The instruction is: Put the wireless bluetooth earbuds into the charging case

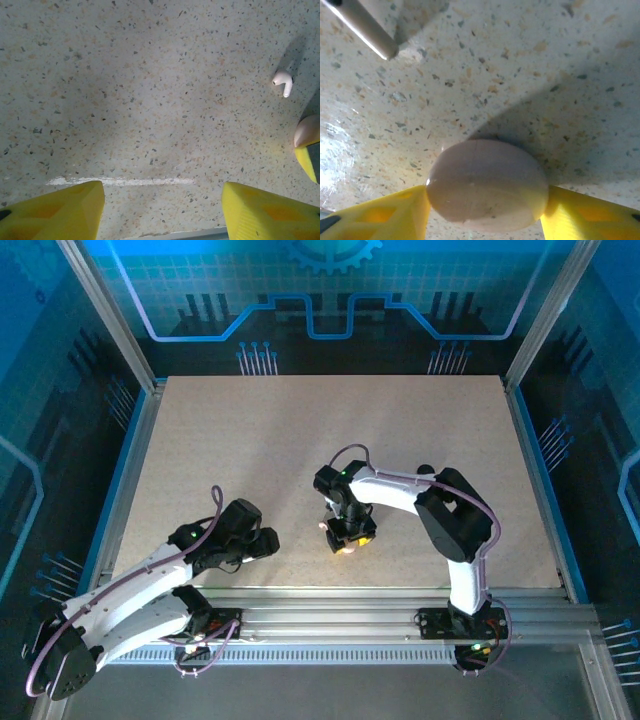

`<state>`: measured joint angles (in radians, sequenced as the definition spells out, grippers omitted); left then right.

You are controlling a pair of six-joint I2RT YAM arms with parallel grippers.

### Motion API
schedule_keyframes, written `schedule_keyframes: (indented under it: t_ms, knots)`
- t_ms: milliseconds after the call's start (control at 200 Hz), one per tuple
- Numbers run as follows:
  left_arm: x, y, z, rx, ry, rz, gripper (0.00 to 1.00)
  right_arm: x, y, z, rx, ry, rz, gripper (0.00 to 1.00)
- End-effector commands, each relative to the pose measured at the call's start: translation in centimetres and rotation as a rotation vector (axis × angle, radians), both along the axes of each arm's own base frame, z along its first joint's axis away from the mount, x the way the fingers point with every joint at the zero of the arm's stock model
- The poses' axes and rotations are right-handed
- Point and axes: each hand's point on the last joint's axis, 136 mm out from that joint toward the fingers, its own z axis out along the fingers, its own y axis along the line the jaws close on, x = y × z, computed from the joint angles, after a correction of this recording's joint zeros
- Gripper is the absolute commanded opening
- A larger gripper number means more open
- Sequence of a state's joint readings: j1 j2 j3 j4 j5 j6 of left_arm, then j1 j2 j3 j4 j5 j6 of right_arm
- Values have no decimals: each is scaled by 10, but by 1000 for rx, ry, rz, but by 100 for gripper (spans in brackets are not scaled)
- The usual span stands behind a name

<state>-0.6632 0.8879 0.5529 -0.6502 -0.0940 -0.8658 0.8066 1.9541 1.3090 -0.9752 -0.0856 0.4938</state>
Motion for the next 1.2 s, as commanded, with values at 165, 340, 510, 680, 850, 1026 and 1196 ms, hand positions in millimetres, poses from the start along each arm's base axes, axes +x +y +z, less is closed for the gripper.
schedule_keyframes:
  t_ms: [165, 340, 510, 680, 850, 1026, 1196]
  knots:
    - [2, 2, -3, -3, -16, 12, 63, 6, -4, -6, -20, -16, -2, 52]
    - [12, -18, 7, -38, -134, -160, 62, 17, 1, 18, 100, -85, -73, 50]
    - [29, -35, 36, -95, -435, -323, 59, 34, 22, 68, 423, -203, -248, 49]
    - [36, -49, 77, -165, -848, -440, 54, 46, 42, 119, 757, -241, -407, 48]
    - [29, -55, 98, -144, -1125, -557, 54, 54, 52, 151, 923, -265, -493, 47]
    - [28, -61, 111, -80, -1266, -629, 54, 60, 63, 167, 1029, -256, -576, 48]
    - [30, -67, 110, -71, -1289, -650, 53, 59, 81, 182, 1062, -289, -581, 48]
